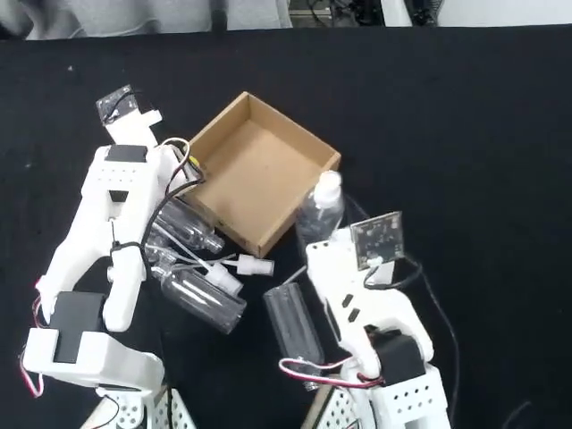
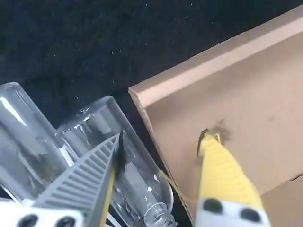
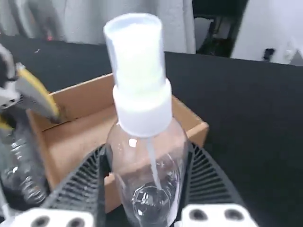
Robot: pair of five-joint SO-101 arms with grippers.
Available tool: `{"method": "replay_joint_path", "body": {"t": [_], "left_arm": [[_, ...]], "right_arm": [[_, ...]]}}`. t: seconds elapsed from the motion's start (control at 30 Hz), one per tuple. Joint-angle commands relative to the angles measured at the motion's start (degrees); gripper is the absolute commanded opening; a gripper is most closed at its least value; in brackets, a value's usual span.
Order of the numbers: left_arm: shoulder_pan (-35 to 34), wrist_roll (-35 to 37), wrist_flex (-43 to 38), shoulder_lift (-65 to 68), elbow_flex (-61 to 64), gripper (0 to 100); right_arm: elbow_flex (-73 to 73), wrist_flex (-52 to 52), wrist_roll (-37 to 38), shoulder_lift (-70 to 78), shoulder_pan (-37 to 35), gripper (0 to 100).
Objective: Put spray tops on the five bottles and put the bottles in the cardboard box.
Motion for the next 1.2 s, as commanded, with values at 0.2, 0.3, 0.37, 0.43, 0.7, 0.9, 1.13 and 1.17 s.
{"method": "replay_joint_path", "body": {"t": [0.2, 0.3, 0.37, 0.43, 0.7, 0.9, 1.13, 1.17], "left_arm": [[4.44, 0.44, 5.45, -3.34, -5.85, 25], [7.43, 1.85, 6.51, -3.34, -6.11, 25], [9.1, 3.34, 6.77, -3.25, -6.11, 25], [10.77, 3.78, 6.95, -3.25, -6.02, 25], [15.78, 5.63, 6.68, -3.08, -6.02, 25], [21.49, 25.49, 3.16, -2.73, -6.11, 25], [25.89, 47.3, -9.14, -1.58, -2.68, 25], [25.89, 48.0, -10.81, -1.58, -1.89, 25]], "right_arm": [[-0.4, -5.54, -0.53, -5.58, 6.86, 8.9], [-0.4, -5.54, -0.53, -5.58, 7.82, 8.9], [-0.48, -5.71, -0.53, -5.58, 8.79, 8.9], [-0.4, -7.03, -0.53, -5.58, 9.76, 8.9], [-0.48, -7.56, -4.57, -5.58, 12.92, 8.9], [-0.66, -7.56, -4.92, -5.58, 13.27, 8.9], [-0.92, -7.65, -4.92, -5.58, 15.56, 8.9], [-0.92, -8.0, -5.01, -5.58, 16.18, 8.9]]}}
